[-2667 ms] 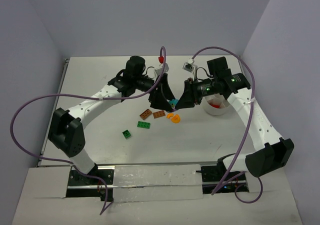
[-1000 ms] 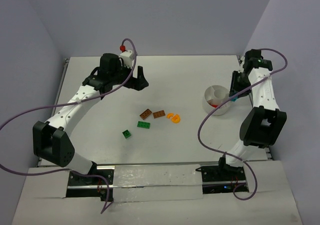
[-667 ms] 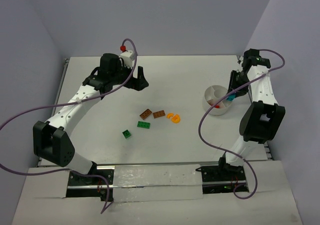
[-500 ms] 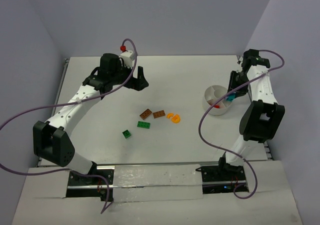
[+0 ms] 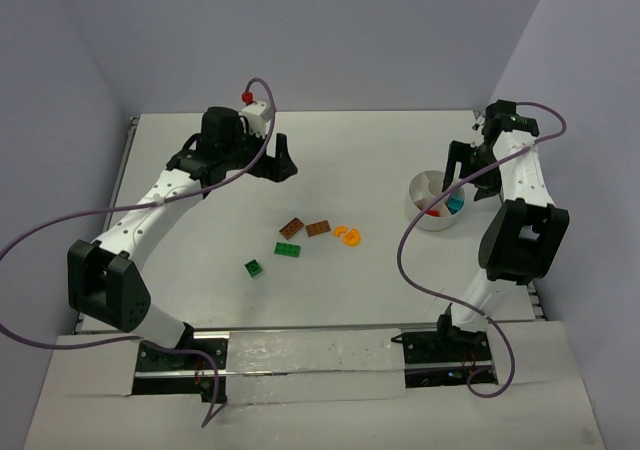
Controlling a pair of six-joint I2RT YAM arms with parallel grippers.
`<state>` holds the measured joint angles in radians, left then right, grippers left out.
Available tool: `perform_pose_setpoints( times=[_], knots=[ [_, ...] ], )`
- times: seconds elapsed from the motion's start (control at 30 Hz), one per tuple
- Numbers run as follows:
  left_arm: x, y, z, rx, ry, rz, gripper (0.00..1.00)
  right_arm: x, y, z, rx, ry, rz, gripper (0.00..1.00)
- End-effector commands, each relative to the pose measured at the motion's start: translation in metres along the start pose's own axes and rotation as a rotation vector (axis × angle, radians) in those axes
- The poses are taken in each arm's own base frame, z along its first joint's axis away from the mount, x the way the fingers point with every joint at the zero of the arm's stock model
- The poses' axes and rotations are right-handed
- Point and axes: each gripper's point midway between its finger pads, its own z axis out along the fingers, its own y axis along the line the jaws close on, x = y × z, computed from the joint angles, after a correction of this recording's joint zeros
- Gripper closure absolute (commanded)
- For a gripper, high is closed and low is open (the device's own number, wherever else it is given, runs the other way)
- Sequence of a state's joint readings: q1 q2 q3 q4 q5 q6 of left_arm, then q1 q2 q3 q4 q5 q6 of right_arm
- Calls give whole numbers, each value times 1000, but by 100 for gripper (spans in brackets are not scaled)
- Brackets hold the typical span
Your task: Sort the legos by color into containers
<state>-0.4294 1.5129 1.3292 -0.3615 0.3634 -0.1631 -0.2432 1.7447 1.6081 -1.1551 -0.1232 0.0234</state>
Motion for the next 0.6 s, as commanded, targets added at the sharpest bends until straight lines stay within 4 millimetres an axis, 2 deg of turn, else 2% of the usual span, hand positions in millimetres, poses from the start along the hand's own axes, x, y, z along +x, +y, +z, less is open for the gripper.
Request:
perform_pose_setpoints(
  times=[0.0,0.1,0.27,0.37,0.43,0.57],
  knots=[
    [-21,-7,-9,9,-38,26,1,2,7,-15,-46,-24,-11,9],
    [-22,-10,-17,11,-43,34,1,2,18,-34,-96,-65,-62,8],
    [-12,-14,-35,18,-10,95,1,-1,39,-86,-167,-212,-157,2],
    [5,-23,-47,66,18,130,1,-1,50,-117,-196,-311,-246,0],
    [7,-25,-55,67,11,147,1,1,56,-134,-205,-375,-307,0],
    [31,-25,-61,94,44,246,1,13,64,-151,-218,-511,-426,0]
  ],
)
